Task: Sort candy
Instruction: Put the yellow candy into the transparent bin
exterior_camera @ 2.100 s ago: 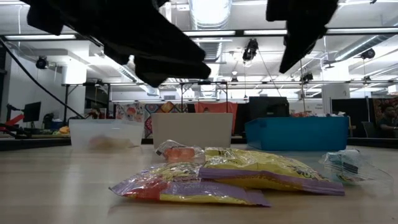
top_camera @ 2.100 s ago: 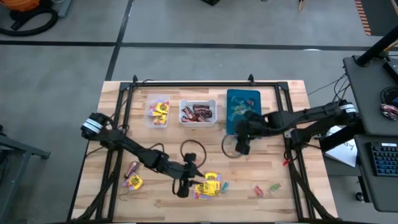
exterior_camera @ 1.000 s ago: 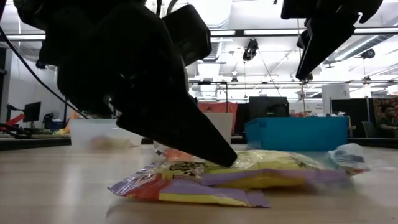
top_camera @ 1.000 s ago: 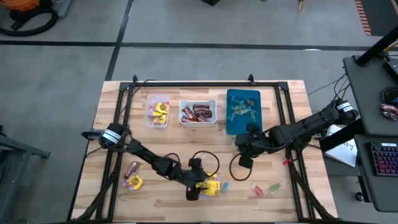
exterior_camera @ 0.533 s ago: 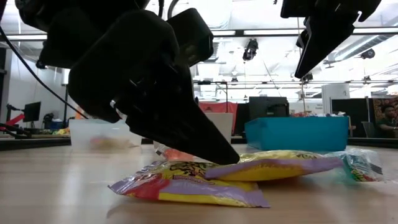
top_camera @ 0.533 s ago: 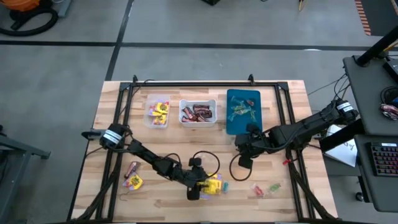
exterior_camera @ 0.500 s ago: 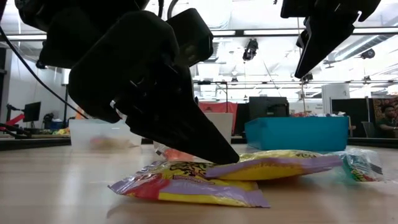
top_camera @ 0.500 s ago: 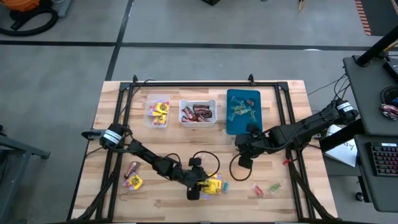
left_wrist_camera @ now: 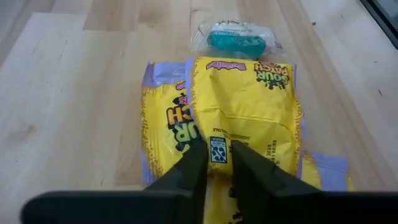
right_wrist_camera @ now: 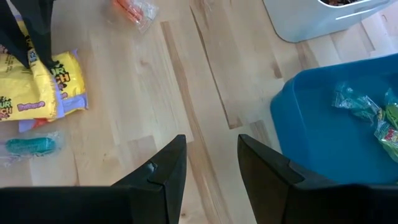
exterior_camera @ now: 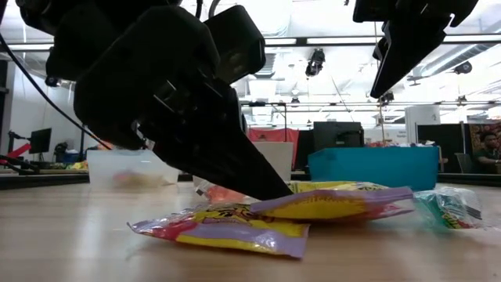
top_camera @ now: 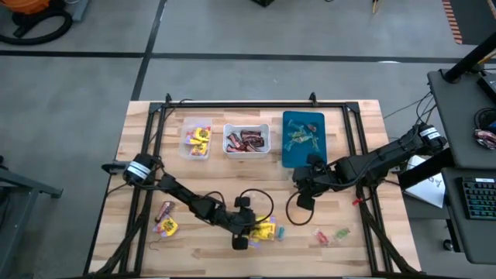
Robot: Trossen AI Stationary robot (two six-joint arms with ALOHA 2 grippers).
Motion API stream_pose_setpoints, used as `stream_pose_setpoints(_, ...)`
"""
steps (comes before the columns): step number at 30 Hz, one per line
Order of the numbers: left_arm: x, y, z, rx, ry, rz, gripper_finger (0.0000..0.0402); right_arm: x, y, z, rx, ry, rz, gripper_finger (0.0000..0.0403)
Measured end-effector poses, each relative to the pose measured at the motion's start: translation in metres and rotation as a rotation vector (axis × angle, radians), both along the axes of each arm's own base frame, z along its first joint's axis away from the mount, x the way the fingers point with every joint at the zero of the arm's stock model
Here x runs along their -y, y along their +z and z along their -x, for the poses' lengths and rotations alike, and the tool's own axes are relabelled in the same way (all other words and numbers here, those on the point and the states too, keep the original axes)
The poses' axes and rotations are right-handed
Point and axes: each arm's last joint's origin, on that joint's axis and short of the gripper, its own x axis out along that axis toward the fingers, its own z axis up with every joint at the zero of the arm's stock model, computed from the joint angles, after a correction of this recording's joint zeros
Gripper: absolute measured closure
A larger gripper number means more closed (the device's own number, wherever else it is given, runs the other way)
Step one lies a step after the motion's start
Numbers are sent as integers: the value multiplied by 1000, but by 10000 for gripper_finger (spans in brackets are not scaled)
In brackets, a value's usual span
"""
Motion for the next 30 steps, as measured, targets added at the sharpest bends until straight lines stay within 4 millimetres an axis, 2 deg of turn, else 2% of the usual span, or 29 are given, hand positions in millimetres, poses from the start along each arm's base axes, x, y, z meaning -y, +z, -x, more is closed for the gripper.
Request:
stream_pose_setpoints(6,-1,9,1,10,0,4,395,0,0,0,3,0,-1,266)
stream_pose_setpoints(10,-2,17,4,2,0,0,399,0,0,0,3,0,-1,266)
stream_pose_setpoints(19,-7,59,15,25,-26,-25,401,0,1,-1,14,-3,1,266)
stream_pose_setpoints(25,-24,101,41,-44,7,-94,401,0,1,-2,29,-12,14,266)
stream_pose_setpoints(30,-57,136,81,-149,209,-260,401,0,1,-2,32,-11,13,266)
